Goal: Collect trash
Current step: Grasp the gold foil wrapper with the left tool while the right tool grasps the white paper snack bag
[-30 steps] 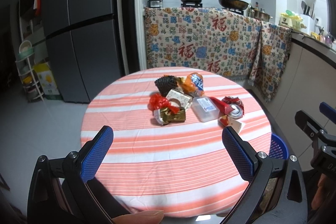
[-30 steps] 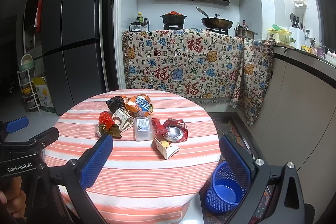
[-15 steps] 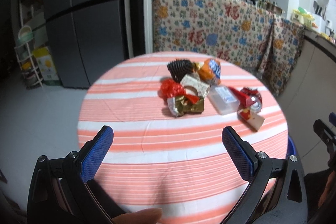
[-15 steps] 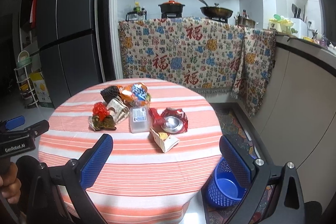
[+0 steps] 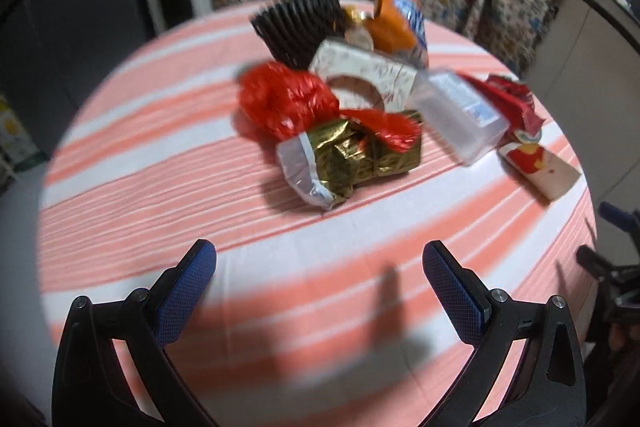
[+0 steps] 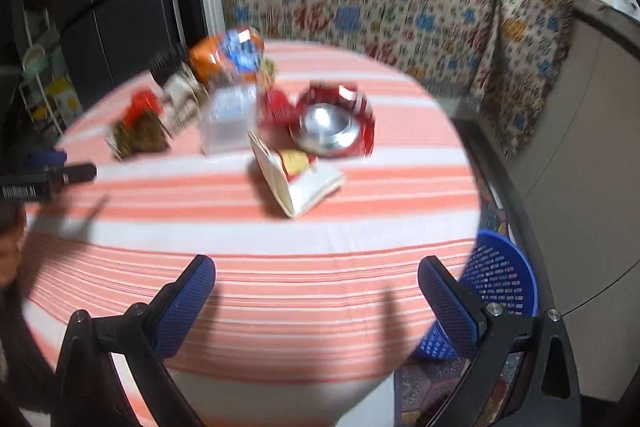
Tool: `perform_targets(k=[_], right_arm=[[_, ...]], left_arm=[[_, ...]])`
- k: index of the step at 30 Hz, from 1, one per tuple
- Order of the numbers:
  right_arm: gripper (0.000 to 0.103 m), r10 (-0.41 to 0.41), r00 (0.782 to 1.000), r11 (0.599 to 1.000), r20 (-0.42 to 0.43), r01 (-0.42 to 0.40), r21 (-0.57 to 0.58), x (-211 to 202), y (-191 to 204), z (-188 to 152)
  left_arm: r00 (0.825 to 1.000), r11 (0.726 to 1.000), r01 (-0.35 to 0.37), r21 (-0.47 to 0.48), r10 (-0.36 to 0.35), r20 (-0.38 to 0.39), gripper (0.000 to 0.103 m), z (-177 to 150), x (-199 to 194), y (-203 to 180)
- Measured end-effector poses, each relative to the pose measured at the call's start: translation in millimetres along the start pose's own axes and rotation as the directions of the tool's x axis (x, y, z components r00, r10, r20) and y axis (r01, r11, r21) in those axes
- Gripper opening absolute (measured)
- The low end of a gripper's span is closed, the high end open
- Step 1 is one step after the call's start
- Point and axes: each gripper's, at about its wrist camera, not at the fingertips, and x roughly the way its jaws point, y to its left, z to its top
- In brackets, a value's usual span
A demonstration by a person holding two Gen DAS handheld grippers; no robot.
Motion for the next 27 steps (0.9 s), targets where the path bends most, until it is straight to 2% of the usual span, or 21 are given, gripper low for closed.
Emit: perform_targets(k=[2,3,4,7,10,13,14,16,18,21,23,25,27], right_arm=[[0.103,-0.001,0.999,1.000,-0.052,0.001,-0.013,19,1,1],[0.103,0.004,0.997,1.000,-0.073,-0.005,-0.012,25,0,1],[0.103,-0.025,0.994,1.000,-0.102,0.024,-0.010,32,0,1],[0.103,-0.009,0.996,1.000,-0.093,0.006,-0.030,35,2,6],[0.103,0.005,0.996,0.999,-0.085,-0.009,-0.049,38,2,8],[0.103,0.010,0.997,0.998,-0.080,-0.014,-0.058,37,4,6],[0.103,0.010,0.997,0.998,-0.079,-0.015,-0.060,36,5,6],[0.103,0.010,0.997,0.998,-0.082,-0.015,-0.060,36,2,7],[0.103,0.009,0.996,0.998,-0.086,-0.014,-0.059,37,0,9],[0.103,0.010,0.996,0.999,-0.089,-0.015,-0.050,34,-5,7],[0.103,0.027,0.997,0.999,-0.075,-0.030,-0.036,29,-11,7],[0.103,0.044,0.998,0.999,-0.055,-0.045,-0.022,24,-17,10],[0.103,0.060,0.998,0.998,-0.034,-0.060,-0.020,19,-20,15]], left_arm=[[0.999,0.999,0.029,0.014,-0.029,-0.020,0.103,4,15,5],[1.000,0.999,0.023,0.028,-0.023,-0.003,0.103,4,16,4],[1.000,0.999,0.007,0.051,-0.008,0.016,0.103,6,18,3],[0.999,0.997,0.010,0.075,-0.012,0.035,0.103,14,24,7],[0.997,0.996,0.044,0.079,-0.049,0.057,0.103,27,27,11],[0.989,0.989,0.089,0.117,-0.101,0.107,0.102,38,22,9],[0.983,0.983,0.129,0.132,-0.145,0.114,0.100,39,19,7],[0.974,0.971,0.178,0.157,-0.196,0.110,0.089,36,13,4],[0.969,0.955,0.211,0.209,-0.232,0.083,0.068,32,9,-2],[0.965,0.933,0.242,0.268,-0.259,0.030,0.051,19,3,-13],[0.960,0.918,0.266,0.294,-0.280,0.008,0.051,12,-4,-22],[0.961,0.913,0.255,0.319,-0.276,0.021,0.056,7,-13,-30],[0.968,0.924,0.221,0.311,-0.245,0.043,0.075,10,-13,-33]])
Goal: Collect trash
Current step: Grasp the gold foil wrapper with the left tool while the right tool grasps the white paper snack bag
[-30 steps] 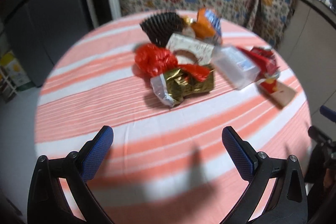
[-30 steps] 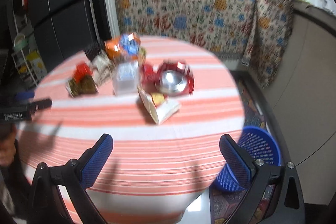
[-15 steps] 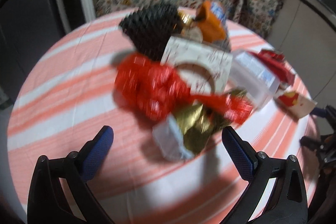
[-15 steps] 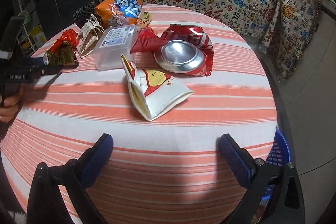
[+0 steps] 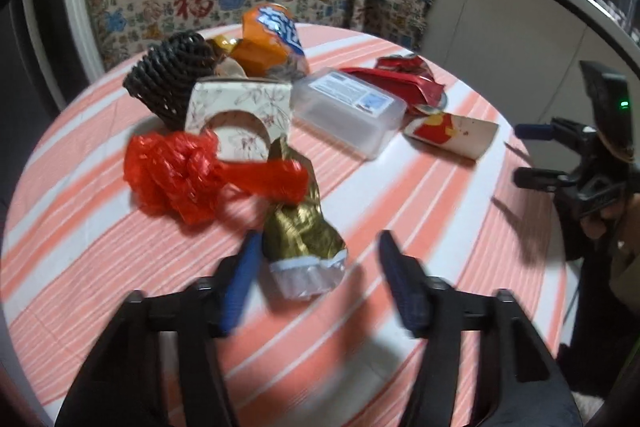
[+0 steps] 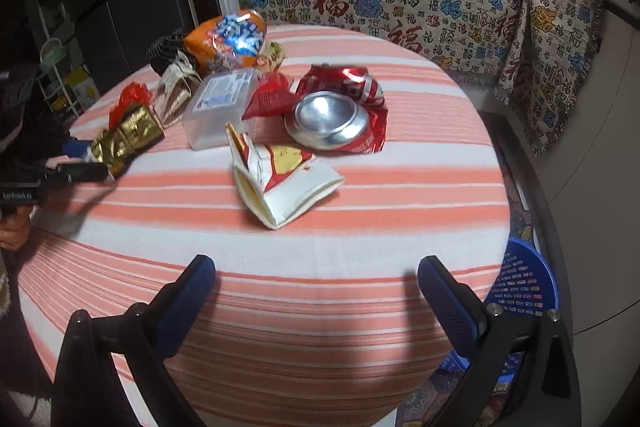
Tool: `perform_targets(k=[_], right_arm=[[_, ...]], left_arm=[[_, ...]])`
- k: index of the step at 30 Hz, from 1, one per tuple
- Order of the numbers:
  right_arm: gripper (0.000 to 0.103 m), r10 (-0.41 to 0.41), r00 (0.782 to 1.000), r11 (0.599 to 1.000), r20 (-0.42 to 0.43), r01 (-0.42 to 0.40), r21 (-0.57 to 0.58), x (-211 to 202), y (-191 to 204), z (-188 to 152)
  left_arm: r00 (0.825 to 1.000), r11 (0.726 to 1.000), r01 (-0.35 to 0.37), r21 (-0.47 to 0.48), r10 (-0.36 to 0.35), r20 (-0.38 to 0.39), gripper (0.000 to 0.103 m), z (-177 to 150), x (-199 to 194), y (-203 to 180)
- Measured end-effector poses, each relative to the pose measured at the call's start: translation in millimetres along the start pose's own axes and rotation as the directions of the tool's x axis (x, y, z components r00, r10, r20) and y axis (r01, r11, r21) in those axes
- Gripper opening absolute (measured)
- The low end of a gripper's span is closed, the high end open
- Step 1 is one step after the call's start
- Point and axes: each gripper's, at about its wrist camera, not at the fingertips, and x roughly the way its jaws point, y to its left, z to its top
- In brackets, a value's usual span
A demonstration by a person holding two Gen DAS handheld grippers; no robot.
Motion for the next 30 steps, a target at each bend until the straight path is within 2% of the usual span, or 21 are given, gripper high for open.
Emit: perform_targets(k=[4,7,8,9,12,14,15,16,22,25,30], right_arm=[[0.103,0.073,0.997,0.997,0.032,-0.072,-0.035,-7,3,14],[0.102,0.121,0.992,0.990,0.036,-0.117,-0.081,-9,16,25],[0.101,0.128,0.991,0.987,0.036,-0.124,-0.099,-9,20,28],[0.096,0.127,0.991,0.985,0.035,-0.122,-0.121,-5,25,35],[0.081,0.113,0.994,0.981,-0.007,-0.112,-0.156,11,31,47],[0.052,0.104,0.993,0.980,-0.057,-0.112,-0.165,24,32,48],[0.016,0.099,0.992,0.980,-0.079,-0.111,-0.166,28,32,48],[0.008,0.099,0.991,0.981,-0.091,-0.113,-0.160,29,31,47],[0.007,0.179,0.982,0.980,-0.067,-0.184,-0.079,-8,22,34],[0.007,0.221,0.974,0.975,-0.050,-0.222,-0.014,-24,7,26],[0.007,0.253,0.967,0.963,-0.011,-0.251,0.100,-42,-29,17]], left_arm=[[1.000,0.998,-0.020,-0.058,0.020,0.003,0.073,3,3,6],[0.999,0.997,-0.024,-0.070,0.022,-0.031,0.059,3,7,4],[0.999,0.997,-0.028,-0.068,0.025,-0.040,0.050,2,7,2],[0.998,0.997,-0.033,-0.066,0.030,-0.048,0.043,1,7,0],[0.997,0.996,-0.046,-0.077,0.042,-0.060,0.038,-2,4,-6],[0.997,0.994,-0.049,-0.097,0.043,-0.062,0.036,-3,0,-9],[0.997,0.993,-0.046,-0.104,0.040,-0.058,0.035,-4,-2,-11],[0.998,0.993,-0.041,-0.110,0.035,-0.054,0.034,-6,-5,-12],[1.000,0.986,-0.006,-0.166,0.005,-0.009,0.029,-13,-27,-35],[1.000,0.987,0.002,-0.163,0.000,0.015,0.027,-10,-35,-55],[0.997,0.986,0.067,-0.151,-0.059,0.056,0.027,17,-38,-90]])
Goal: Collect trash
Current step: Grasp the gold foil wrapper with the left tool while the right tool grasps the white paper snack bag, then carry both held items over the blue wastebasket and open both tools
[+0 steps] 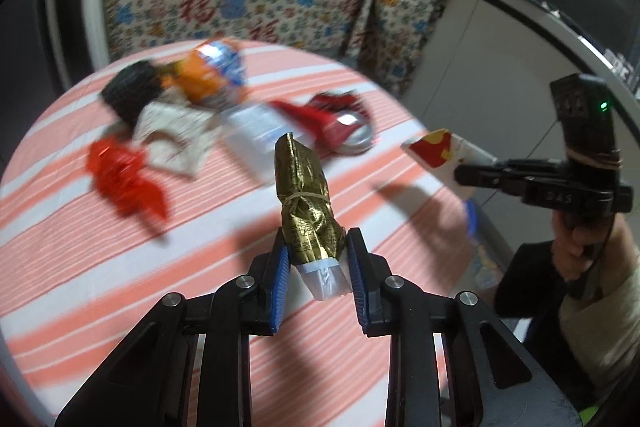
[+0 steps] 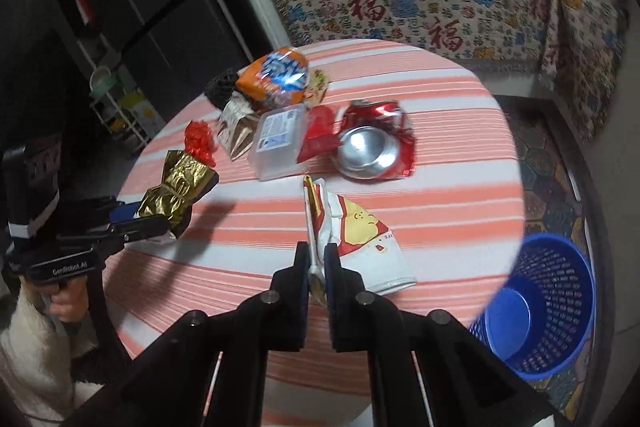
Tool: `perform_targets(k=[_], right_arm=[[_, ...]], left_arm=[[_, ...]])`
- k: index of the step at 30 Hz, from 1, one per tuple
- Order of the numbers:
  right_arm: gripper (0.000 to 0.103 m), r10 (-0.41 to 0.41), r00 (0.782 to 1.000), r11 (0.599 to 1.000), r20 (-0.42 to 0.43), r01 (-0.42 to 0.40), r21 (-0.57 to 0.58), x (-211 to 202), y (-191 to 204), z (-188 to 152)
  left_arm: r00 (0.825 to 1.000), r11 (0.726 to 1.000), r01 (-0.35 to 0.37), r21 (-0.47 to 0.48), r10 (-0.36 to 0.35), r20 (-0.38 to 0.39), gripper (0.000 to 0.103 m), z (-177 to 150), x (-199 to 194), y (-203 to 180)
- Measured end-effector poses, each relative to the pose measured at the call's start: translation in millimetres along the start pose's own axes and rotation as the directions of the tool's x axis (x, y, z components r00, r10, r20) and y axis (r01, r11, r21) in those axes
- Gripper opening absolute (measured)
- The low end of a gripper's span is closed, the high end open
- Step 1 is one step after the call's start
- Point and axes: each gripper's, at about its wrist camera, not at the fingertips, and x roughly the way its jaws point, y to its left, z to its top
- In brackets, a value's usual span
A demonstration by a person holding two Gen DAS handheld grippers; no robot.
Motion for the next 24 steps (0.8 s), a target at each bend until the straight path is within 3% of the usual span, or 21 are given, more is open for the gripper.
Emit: perform_targets(k=[3,6,10,14,24], right_arm=[[0.007,-0.013,0.999,0.998,0.037,0.011,0.063,-21,-27,1],[0.007,-0.083,0.995,0.990,0.063,0.075,0.121,-46,-62,3],[0.008,-0.189,0.981,0.958,0.046,0.174,0.229,-71,-123,0],[0.008,-0.245,0.970,0.914,0.012,0.227,0.337,-85,-176,-7],[0.008,-0.197,0.980,0.807,-0.038,0.184,0.561,-80,-276,-27]], left_arm=[[0.998,0.998,0.062,0.027,-0.062,-0.001,0.027,21,13,-31],[0.992,0.990,0.123,0.073,-0.122,-0.020,0.027,40,32,-69],[0.982,0.973,0.187,0.138,-0.180,-0.061,0.027,60,64,-118],[0.967,0.958,0.240,0.158,-0.221,-0.130,0.027,77,115,-162],[0.941,0.959,0.266,0.093,-0.238,-0.241,0.027,97,218,-210]])
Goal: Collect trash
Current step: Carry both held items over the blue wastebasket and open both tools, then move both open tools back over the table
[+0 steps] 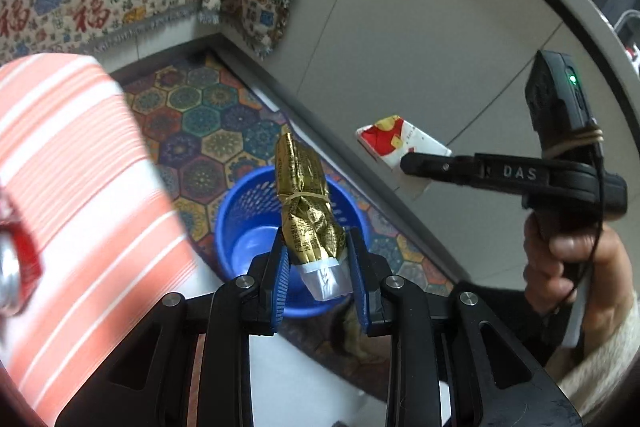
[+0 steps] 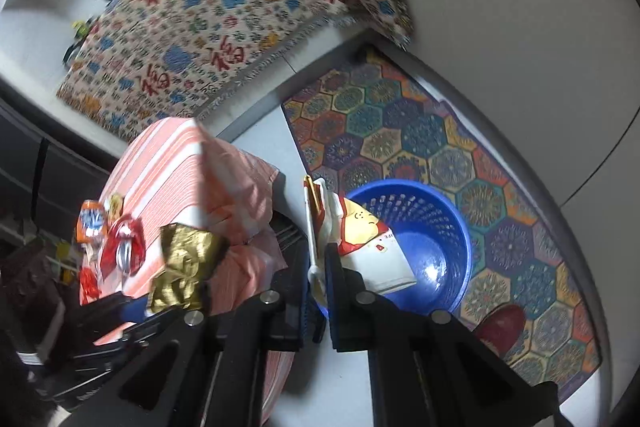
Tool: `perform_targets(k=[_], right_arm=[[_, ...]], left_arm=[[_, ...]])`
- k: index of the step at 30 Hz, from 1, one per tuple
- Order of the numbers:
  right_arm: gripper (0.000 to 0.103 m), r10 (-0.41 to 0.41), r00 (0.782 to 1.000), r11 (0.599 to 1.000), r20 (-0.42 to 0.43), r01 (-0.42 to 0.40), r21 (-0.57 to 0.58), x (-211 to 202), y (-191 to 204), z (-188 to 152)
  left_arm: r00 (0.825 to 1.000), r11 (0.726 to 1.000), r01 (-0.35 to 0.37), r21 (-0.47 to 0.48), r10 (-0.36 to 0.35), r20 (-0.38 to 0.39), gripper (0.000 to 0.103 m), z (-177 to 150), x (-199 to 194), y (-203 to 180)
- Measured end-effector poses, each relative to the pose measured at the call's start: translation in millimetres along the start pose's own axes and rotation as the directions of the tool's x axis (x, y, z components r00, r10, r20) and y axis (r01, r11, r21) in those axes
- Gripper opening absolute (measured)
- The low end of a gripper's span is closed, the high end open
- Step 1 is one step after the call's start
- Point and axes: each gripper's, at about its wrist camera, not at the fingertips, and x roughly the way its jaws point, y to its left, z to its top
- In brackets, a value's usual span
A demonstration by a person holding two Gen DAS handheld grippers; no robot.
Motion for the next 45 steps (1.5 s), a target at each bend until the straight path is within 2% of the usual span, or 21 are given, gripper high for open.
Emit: perform_targets(k=[7,11,13,15,17,18,19,23,25,27,30,32,33,36,39,43,45], right_arm=[[0.010,0.047,0.998,0.994,-0.034,-0.043,0.099,23,-44,6],[0.011,0.072,0.996,0.987,-0.056,-0.063,0.150,37,-62,9],[0.011,0.086,0.994,0.985,-0.060,-0.076,0.158,43,-65,11],[0.015,0.111,0.992,0.982,-0.058,-0.100,0.158,49,-66,13],[0.029,0.134,0.989,0.981,-0.062,-0.123,0.151,55,-65,15],[0.037,0.140,0.988,0.980,-0.062,-0.129,0.149,59,-64,16],[0.041,0.145,0.987,0.979,-0.065,-0.134,0.151,61,-64,16],[0.042,0.133,0.990,0.982,-0.046,-0.125,0.143,54,-62,17],[0.042,0.103,0.995,0.991,-0.003,-0.103,0.087,41,-54,19],[0.043,0.055,0.997,0.998,0.061,-0.054,-0.008,22,-37,18],[0.047,0.006,0.984,0.987,0.180,0.023,-0.159,-7,-3,13],[0.053,-0.008,0.959,0.963,0.282,0.083,-0.256,-29,24,2],[0.054,-0.004,0.944,0.946,0.331,0.111,-0.304,-38,40,-6],[0.054,0.038,0.916,0.905,0.400,0.137,-0.402,-52,77,-25],[0.054,0.110,0.903,0.859,0.416,0.124,-0.497,-54,117,-48],[0.056,0.178,0.907,0.797,0.381,0.094,-0.597,-45,171,-78],[0.058,0.203,0.917,0.758,0.345,0.076,-0.648,-36,200,-96]], left_arm=[[0.999,1.000,-0.018,0.015,0.018,-0.027,0.029,12,39,-9],[0.998,0.999,-0.044,0.025,0.045,-0.038,0.033,11,60,-14],[0.997,0.998,-0.058,0.027,0.059,-0.042,0.041,11,71,-14],[0.997,0.997,-0.069,0.039,0.070,-0.044,0.064,12,84,-15],[0.995,0.995,-0.089,0.048,0.091,-0.038,0.073,13,91,-15],[0.994,0.994,-0.095,0.051,0.098,-0.040,0.074,14,94,-14],[0.994,0.994,-0.102,0.050,0.104,-0.046,0.074,15,96,-13],[0.995,0.995,-0.102,0.020,0.102,-0.021,0.075,13,77,-9],[0.994,0.994,-0.109,0.026,0.109,0.022,0.077,11,58,-12],[0.988,0.991,-0.126,0.041,0.122,0.092,0.085,4,22,-16],[0.975,0.988,-0.152,0.041,0.143,0.172,0.093,-11,-29,-13],[0.963,0.982,-0.184,0.038,0.172,0.207,0.095,-30,-67,-3],[0.959,0.980,-0.197,0.036,0.185,0.214,0.095,-36,-76,2],[0.936,0.960,-0.280,0.001,0.273,0.221,0.096,-72,-115,30],[0.907,0.930,-0.363,-0.052,0.365,0.210,0.096,-102,-139,65],[0.852,0.870,-0.479,-0.116,0.493,0.178,0.096,-141,-165,119],[0.815,0.829,-0.535,-0.162,0.557,0.159,0.096,-158,-180,149]])
